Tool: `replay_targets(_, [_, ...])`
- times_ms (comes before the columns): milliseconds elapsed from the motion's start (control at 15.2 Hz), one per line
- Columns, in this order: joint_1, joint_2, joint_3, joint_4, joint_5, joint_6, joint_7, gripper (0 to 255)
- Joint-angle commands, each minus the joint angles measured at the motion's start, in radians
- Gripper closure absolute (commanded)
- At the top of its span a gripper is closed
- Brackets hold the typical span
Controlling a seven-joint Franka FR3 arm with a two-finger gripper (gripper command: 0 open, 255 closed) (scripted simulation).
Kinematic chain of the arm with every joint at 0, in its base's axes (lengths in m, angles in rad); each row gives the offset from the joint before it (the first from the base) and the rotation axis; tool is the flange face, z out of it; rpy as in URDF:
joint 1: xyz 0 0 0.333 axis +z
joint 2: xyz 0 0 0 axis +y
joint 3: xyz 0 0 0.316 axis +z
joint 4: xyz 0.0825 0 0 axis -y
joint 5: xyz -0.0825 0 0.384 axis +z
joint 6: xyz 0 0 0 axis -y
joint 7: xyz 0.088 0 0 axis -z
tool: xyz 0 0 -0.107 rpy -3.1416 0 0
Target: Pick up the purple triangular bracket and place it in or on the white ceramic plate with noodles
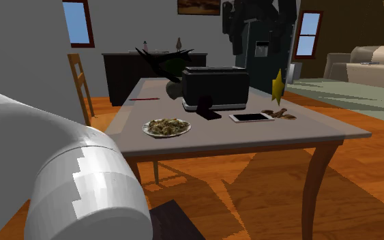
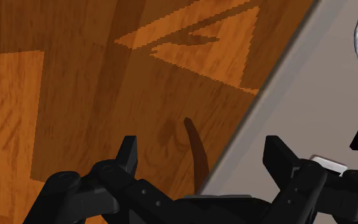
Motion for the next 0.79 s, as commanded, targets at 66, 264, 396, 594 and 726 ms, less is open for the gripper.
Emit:
replay_targets(66, [0.004,0.017,0.020,0.000,0.012,0.013,0.022,0])
replay_targets(264, [0.014,0.076,0.078,0.006,0.044,0.053,0.086,0])
replay_targets(396, [0.020,0.121,0.117,0.016,0.063,0.079,0.129,0])
replay_targets(594, [0.027,0.194,0.175,0.040,0.085,0.118,0.193,0])
replay_targets(726, [0.030,0.248,0.213,0.061,0.096,0.144,0.235,0])
